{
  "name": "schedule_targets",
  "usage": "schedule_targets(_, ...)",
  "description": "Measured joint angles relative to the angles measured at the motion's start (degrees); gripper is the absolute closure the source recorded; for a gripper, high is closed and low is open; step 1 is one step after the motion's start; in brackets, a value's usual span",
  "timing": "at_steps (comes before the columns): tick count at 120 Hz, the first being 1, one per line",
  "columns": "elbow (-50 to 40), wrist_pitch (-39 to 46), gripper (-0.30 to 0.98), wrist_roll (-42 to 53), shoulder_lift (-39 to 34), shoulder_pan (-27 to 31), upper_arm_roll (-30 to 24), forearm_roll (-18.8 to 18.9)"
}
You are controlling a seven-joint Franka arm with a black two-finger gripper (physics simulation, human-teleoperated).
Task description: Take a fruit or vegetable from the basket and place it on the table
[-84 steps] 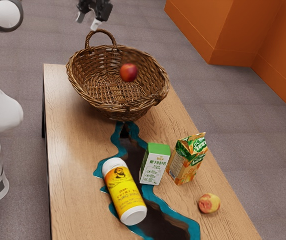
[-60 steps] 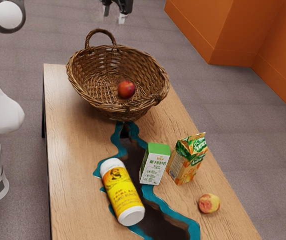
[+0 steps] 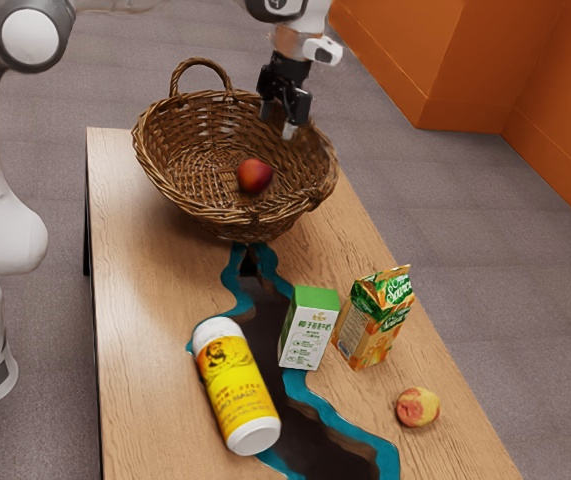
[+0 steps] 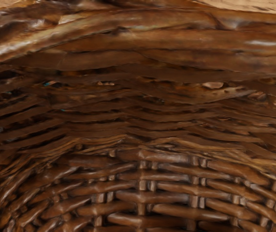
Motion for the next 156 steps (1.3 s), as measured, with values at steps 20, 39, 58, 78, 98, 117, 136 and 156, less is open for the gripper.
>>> schedule_targets(20,-3.55,1.49,0.02,3.23,3.63,-2.02,0.93,-0.70)
schedule_targets(39,-9.65,0.12,0.02,5.49,10.01,3.92,-5.67,-2.04)
schedule_targets(58,-14.02,-0.62,0.02,6.83,12.20,19.53,-20.88,-5.82)
schedule_targets(78,-15.50,-1.88,0.02,7.89,12.09,24.92,-25.15,-7.35)
schedule_targets(98,-16.98,1.73,0.02,8.65,12.08,25.81,-24.89,-7.55)
schedule_targets(117,-18.29,4.33,0.02,9.26,11.87,26.29,-24.84,-7.58)
schedule_targets(136,-20.01,7.35,0.02,9.67,11.74,26.30,-24.81,-7.69)
schedule_targets(156,-20.95,8.46,0.03,10.07,11.57,26.39,-24.64,-7.71)
